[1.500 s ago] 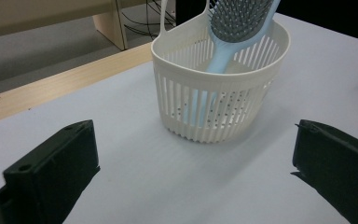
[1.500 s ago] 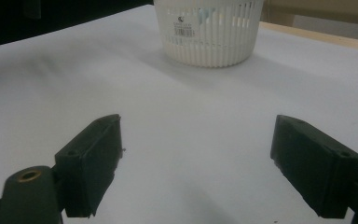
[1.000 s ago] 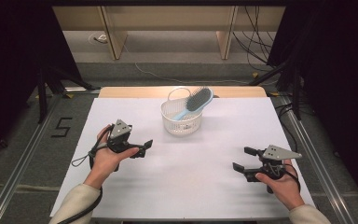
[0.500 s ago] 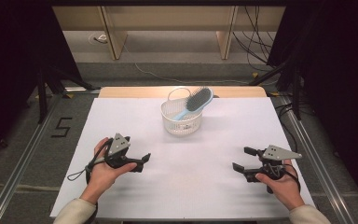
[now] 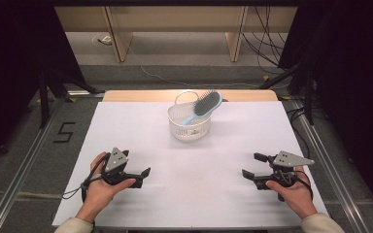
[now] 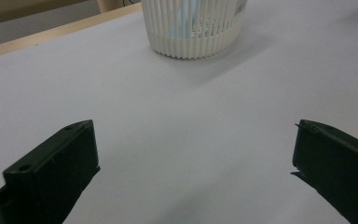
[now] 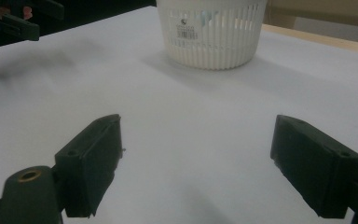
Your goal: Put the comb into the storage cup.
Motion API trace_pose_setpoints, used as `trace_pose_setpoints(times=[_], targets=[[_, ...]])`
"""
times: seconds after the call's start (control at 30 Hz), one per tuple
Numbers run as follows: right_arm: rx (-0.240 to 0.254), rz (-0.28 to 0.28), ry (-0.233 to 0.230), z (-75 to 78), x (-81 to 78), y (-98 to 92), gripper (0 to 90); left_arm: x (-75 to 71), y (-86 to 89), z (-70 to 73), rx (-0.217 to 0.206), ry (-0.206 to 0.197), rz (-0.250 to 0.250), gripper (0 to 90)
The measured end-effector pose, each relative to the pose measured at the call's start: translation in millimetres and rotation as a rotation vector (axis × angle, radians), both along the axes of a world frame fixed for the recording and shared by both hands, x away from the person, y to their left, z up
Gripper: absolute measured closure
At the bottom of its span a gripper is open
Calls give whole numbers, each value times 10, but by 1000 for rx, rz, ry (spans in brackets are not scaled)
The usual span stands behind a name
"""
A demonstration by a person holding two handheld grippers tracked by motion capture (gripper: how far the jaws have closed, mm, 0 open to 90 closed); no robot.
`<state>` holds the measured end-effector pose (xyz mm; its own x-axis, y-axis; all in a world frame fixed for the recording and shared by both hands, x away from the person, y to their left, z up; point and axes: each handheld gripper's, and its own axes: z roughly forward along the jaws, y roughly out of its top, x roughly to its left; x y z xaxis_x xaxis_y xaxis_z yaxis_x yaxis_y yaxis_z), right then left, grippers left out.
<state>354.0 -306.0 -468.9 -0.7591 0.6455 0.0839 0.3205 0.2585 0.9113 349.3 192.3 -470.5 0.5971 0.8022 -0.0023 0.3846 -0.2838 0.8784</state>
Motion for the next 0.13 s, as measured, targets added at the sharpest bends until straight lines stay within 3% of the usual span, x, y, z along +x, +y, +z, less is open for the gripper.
trace_pose_setpoints(times=[0.13], targets=[[-1,-1,0,0,2,-2,174,4,-8,-12,2,4,-5,0]])
